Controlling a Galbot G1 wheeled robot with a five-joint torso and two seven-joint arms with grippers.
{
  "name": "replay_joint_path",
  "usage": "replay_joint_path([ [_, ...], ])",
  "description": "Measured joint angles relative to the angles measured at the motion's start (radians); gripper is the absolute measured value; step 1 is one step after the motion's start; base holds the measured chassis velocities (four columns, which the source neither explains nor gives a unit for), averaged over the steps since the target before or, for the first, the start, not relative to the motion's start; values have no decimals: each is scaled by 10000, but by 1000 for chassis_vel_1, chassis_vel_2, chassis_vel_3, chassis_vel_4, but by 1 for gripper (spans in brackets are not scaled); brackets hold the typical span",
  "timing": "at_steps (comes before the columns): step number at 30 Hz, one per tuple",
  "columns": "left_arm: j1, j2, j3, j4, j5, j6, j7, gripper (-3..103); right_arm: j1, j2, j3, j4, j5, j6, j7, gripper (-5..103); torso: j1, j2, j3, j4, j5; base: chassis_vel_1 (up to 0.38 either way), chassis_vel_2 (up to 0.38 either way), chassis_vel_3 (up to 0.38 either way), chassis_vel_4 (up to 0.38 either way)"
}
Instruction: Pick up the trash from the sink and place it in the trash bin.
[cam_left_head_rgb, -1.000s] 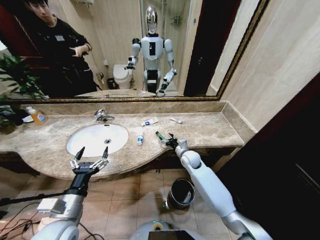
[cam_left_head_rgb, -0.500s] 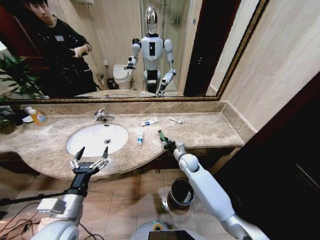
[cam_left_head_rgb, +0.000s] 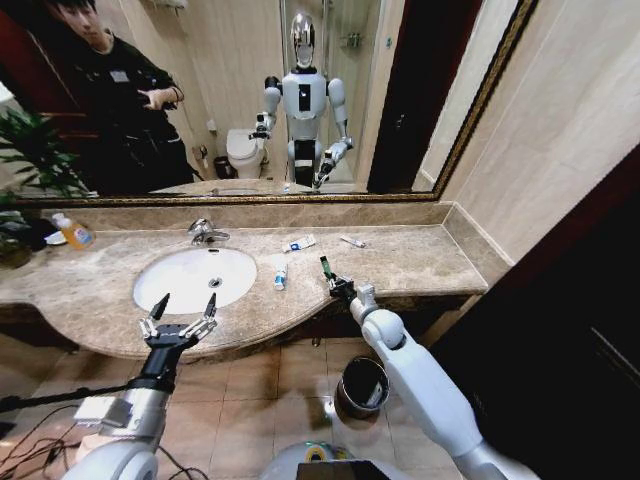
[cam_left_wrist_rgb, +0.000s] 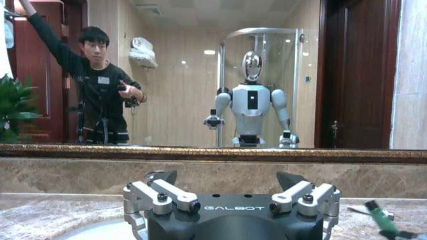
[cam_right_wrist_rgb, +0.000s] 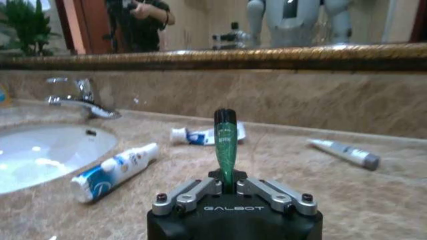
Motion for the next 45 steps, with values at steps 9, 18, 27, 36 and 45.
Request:
replay_joint_path([
  [9,0,0,0,0,0,0,1,100,-1432,-613,1475,1663,440,-16,-59,6,0,0,0,-1,1,0,0,0,0],
  [18,0,0,0,0,0,0,0,100,-4373,-622,2711,2469,576,868,9,6,-1,0,-1,-1,1,0,0,0,0],
  [27,0,0,0,0,0,0,0,100,-5365,346,3060,15,-90,2128,-330,5,-1,0,-1,-1,2,0,0,0,0],
  [36,0,0,0,0,0,0,0,100,-4331,1072,3035,-4129,-669,2514,-599,5,0,-1,0,-1,-1,0,0,0,0],
  [45,0,0,0,0,0,0,0,100,-3067,1771,2953,-7617,-813,3765,-379,5,0,-1,0,0,-1,0,0,0,0],
])
